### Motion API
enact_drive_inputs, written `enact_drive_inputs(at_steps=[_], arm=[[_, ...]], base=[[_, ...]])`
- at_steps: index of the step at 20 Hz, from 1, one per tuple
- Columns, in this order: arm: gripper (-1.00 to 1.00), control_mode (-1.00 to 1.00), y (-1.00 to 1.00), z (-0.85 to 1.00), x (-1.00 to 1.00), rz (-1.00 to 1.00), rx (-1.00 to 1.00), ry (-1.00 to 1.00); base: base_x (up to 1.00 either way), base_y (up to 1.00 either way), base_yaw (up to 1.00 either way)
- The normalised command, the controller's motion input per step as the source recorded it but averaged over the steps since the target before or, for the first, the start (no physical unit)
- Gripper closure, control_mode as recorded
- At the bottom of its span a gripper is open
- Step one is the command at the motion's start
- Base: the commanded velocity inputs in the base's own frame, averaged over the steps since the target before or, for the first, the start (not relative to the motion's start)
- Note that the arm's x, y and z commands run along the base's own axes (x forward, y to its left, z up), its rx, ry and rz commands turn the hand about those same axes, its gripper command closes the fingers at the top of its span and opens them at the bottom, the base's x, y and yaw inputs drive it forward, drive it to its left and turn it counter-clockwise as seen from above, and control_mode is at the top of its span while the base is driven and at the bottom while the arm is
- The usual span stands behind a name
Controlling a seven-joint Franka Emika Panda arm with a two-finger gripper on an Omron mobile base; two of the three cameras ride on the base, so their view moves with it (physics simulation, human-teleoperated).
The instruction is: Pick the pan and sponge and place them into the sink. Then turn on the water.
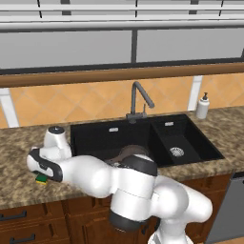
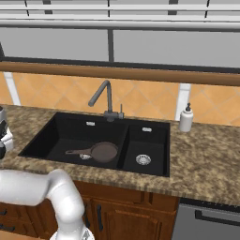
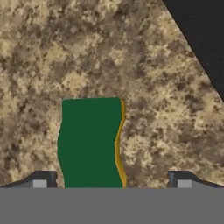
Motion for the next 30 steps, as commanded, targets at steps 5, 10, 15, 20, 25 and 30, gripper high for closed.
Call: enact_drive_inputs(at_steps=[5,10,15,20,25,30], arm=[[-1.00,-1.00,0.15,-0.27,0.13,-0.02,-0.01,0.00],[-1.00,-1.00,0.21,-0.33,0.12,-0.02,-0.03,0.01],[-1.00,-1.00,0.18,-0.43,0.10,-0.01,-0.04,0.04],[1.00,-1.00,0.17,-0.58,0.00,0.00,-0.09,0.01],[1.00,-1.00,0.00,-0.63,-0.09,-0.03,-0.06,0.02],[1.00,-1.00,-0.07,-0.35,-0.55,-0.11,-0.01,-0.01]], base=[[0.00,0.00,0.00],[0.00,0.00,0.00],[0.00,0.00,0.00],[0.00,0.00,0.00],[0.00,0.00,0.00],[0.00,0.00,0.00]])
